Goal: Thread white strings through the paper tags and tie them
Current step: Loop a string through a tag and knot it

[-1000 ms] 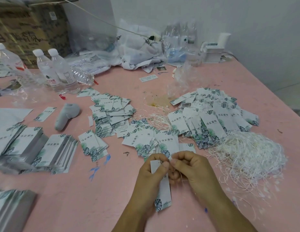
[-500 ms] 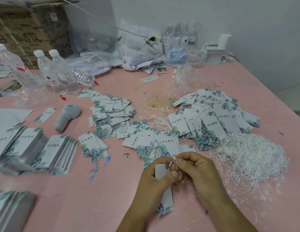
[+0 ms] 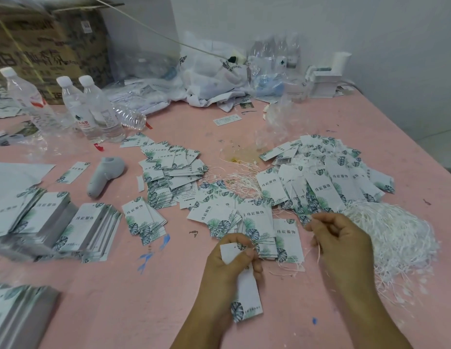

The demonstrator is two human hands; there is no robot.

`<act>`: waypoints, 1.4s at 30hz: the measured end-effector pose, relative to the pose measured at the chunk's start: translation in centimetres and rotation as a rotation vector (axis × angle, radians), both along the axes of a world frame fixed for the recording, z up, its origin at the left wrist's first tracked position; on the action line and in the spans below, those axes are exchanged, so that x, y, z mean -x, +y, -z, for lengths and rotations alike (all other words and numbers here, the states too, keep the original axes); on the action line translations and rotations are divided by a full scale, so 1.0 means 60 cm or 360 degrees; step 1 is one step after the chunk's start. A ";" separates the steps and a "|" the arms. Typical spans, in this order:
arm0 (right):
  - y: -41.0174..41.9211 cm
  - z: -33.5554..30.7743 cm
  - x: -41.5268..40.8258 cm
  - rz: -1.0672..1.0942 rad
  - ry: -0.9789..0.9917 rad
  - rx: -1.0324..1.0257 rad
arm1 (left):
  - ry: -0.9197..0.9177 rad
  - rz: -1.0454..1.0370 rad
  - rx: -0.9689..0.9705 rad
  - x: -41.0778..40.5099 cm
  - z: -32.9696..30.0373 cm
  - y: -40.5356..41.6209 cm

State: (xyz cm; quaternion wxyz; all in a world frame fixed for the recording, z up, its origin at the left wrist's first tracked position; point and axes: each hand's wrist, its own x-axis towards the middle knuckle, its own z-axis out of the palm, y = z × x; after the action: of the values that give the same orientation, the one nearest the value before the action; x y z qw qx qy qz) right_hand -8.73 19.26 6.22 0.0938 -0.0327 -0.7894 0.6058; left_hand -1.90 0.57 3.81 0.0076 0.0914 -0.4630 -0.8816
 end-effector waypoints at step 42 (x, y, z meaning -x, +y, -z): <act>-0.047 -0.022 -0.027 -0.0828 -0.0381 0.1370 | -0.0060 -0.0170 0.0066 0.004 -0.011 -0.004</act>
State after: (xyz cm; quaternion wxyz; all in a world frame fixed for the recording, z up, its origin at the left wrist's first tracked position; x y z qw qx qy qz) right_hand -7.12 16.46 7.56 -0.1728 0.0599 -0.4559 0.8711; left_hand -2.15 0.35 4.46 0.0479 0.1324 -0.4757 -0.8683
